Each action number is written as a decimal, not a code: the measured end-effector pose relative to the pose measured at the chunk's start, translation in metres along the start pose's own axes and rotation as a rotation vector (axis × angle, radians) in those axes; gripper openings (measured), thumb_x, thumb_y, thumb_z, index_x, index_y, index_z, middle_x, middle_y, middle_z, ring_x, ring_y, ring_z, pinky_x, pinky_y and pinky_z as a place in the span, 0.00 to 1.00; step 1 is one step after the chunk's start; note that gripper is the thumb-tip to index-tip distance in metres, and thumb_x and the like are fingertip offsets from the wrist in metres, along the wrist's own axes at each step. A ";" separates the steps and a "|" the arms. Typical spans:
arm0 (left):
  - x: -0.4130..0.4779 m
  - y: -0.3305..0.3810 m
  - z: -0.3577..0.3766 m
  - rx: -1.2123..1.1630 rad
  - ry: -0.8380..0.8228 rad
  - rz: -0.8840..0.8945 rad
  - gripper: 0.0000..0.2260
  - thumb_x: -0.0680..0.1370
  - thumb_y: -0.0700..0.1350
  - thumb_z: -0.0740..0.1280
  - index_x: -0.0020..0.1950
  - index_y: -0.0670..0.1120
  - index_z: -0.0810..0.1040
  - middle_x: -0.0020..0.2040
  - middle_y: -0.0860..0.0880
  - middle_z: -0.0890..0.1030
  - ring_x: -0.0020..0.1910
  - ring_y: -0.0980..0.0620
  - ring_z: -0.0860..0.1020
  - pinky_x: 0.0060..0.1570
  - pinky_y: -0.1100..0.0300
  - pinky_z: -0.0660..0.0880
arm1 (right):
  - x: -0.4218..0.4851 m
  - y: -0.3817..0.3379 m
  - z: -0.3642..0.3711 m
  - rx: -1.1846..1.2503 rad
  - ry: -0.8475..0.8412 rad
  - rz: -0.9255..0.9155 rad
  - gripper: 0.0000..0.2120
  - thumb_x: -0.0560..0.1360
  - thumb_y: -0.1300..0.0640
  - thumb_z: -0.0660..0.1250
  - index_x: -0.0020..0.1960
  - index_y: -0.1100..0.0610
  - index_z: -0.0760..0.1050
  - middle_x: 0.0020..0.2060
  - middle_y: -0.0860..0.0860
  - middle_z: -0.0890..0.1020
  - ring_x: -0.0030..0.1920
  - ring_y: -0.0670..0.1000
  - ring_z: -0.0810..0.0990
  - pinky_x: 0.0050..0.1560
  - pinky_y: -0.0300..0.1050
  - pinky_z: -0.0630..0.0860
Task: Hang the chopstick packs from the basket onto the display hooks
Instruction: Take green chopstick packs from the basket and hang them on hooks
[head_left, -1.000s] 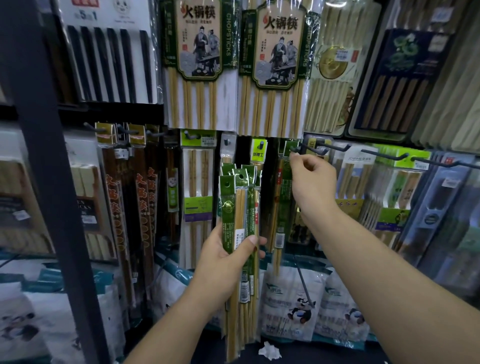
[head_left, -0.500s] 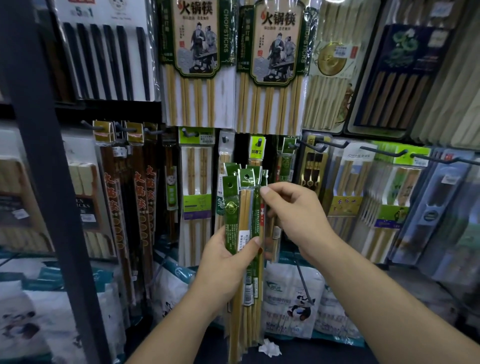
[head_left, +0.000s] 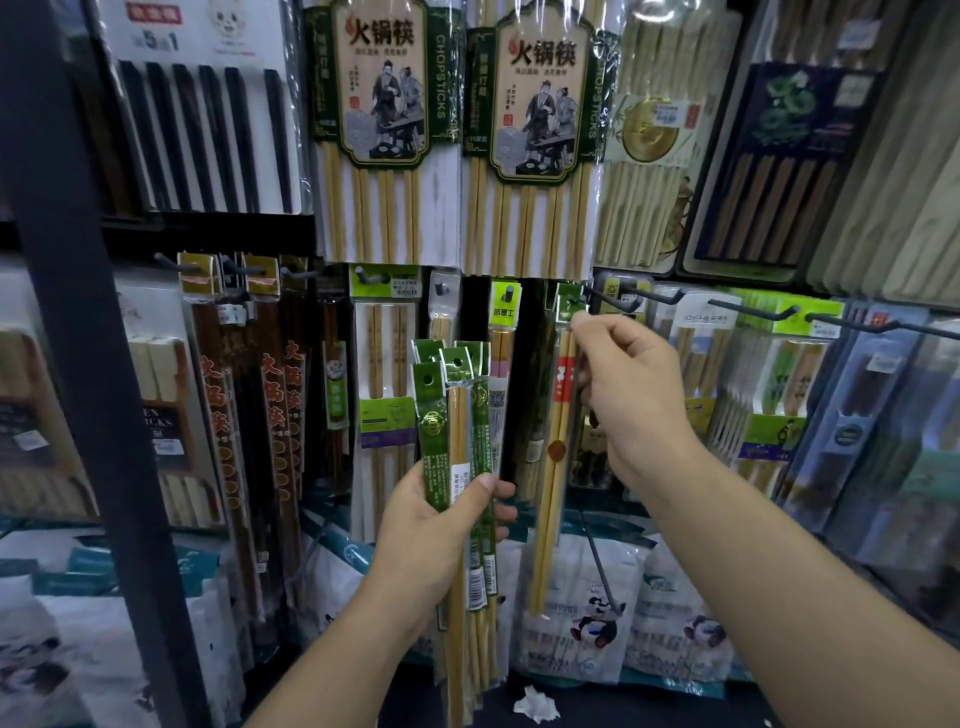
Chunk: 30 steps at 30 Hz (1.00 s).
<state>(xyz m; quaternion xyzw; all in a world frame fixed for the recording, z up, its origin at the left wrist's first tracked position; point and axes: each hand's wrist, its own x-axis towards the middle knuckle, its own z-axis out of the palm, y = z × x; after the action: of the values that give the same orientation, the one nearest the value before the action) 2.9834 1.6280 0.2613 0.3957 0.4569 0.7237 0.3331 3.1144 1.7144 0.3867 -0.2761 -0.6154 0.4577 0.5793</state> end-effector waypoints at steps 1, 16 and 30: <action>0.000 0.000 -0.001 0.005 -0.006 -0.001 0.07 0.81 0.40 0.69 0.58 0.42 0.78 0.48 0.43 0.88 0.45 0.44 0.87 0.42 0.54 0.84 | 0.002 -0.002 0.000 -0.004 0.013 -0.007 0.15 0.81 0.52 0.66 0.37 0.52 0.82 0.30 0.49 0.73 0.31 0.45 0.70 0.35 0.39 0.73; -0.003 0.000 -0.003 0.031 -0.008 -0.021 0.08 0.82 0.40 0.68 0.60 0.41 0.78 0.48 0.44 0.88 0.45 0.44 0.87 0.44 0.53 0.84 | 0.008 0.002 -0.005 -0.030 0.059 -0.077 0.14 0.82 0.54 0.66 0.42 0.60 0.81 0.28 0.46 0.71 0.29 0.44 0.70 0.34 0.35 0.74; -0.002 -0.002 -0.004 0.034 -0.017 -0.020 0.08 0.82 0.41 0.69 0.60 0.43 0.77 0.49 0.44 0.88 0.45 0.45 0.87 0.44 0.54 0.84 | 0.013 0.009 -0.002 -0.071 0.092 -0.100 0.21 0.82 0.50 0.66 0.33 0.58 0.72 0.24 0.46 0.65 0.26 0.45 0.65 0.34 0.33 0.72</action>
<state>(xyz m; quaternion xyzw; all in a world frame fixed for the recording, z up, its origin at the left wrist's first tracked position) 2.9812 1.6255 0.2583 0.4028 0.4702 0.7091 0.3375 3.1121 1.7302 0.3846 -0.2860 -0.6171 0.3928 0.6189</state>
